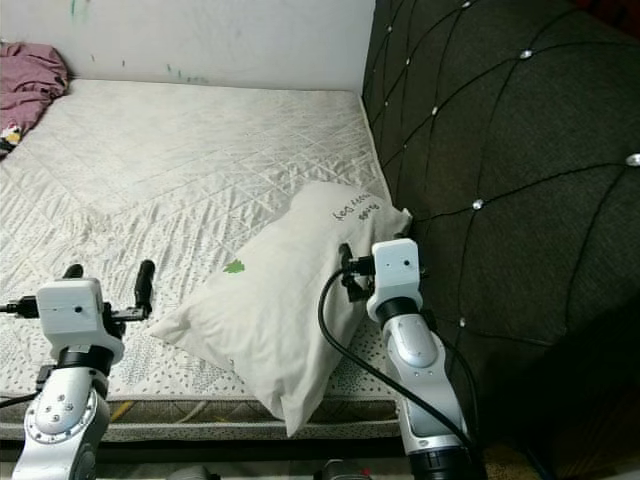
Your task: Clean up the room
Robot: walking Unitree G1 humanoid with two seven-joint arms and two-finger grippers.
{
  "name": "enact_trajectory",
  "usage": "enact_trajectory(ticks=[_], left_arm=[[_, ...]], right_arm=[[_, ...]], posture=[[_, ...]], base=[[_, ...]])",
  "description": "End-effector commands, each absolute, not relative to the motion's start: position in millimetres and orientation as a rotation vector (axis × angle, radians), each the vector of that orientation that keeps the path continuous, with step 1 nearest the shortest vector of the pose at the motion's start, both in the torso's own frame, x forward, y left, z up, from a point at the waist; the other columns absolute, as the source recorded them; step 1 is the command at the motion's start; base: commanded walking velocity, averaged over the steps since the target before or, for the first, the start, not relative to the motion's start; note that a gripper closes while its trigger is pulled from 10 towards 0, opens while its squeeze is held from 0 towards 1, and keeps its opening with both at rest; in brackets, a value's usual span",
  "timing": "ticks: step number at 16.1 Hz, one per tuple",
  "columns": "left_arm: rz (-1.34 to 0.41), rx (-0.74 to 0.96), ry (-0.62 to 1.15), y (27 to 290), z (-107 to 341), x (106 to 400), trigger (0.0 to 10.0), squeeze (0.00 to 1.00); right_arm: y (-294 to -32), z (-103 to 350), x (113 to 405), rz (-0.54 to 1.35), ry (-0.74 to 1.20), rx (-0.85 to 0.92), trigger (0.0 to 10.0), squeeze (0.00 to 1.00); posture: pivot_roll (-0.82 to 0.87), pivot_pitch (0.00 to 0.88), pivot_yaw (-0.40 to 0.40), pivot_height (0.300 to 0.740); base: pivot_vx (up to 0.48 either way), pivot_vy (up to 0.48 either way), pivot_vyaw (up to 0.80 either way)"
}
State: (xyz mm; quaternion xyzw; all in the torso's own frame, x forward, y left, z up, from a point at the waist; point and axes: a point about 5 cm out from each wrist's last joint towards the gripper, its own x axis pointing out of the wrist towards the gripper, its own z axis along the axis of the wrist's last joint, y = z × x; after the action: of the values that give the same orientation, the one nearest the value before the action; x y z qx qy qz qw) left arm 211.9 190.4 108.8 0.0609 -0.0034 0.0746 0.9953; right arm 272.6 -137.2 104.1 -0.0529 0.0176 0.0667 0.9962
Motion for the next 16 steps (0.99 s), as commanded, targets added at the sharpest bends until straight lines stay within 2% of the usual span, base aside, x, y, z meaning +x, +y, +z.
enact_trajectory(ticks=[1, 4, 10, 16], left_arm=[[0.152, 0.126, 0.001, 189.3, 108.1, 212.7, 10.0, 0.00], [0.152, 0.124, -0.001, 188.5, 108.5, 212.8, 10.0, 0.00], [0.165, 0.138, 0.003, 190.8, 108.0, 213.2, 10.0, 0.00], [0.166, 0.144, 0.006, 191.3, 108.1, 214.7, 10.0, 0.00]], right_arm=[[-139.7, 105.6, 273.3, 0.122, 0.043, -0.100, 10.0, 0.00], [-140.3, 106.6, 273.3, 0.122, 0.039, -0.100, 10.0, 0.00], [-138.4, 107.5, 273.0, 0.141, 0.036, -0.117, 10.0, 0.00], [-137.7, 107.9, 273.6, 0.146, 0.035, -0.111, 10.0, 0.00]], posture=[[-0.02, 0.000, -0.032, 0.740], [-0.03, 0.000, -0.034, 0.740], [-0.03, 0.000, -0.034, 0.735], [-0.03, 0.000, -0.032, 0.660]], base=[[0.000, 0.000, -0.71], [0.000, 0.000, -0.74], [0.000, 0.000, 0.00], [0.000, 0.000, 0.00]])
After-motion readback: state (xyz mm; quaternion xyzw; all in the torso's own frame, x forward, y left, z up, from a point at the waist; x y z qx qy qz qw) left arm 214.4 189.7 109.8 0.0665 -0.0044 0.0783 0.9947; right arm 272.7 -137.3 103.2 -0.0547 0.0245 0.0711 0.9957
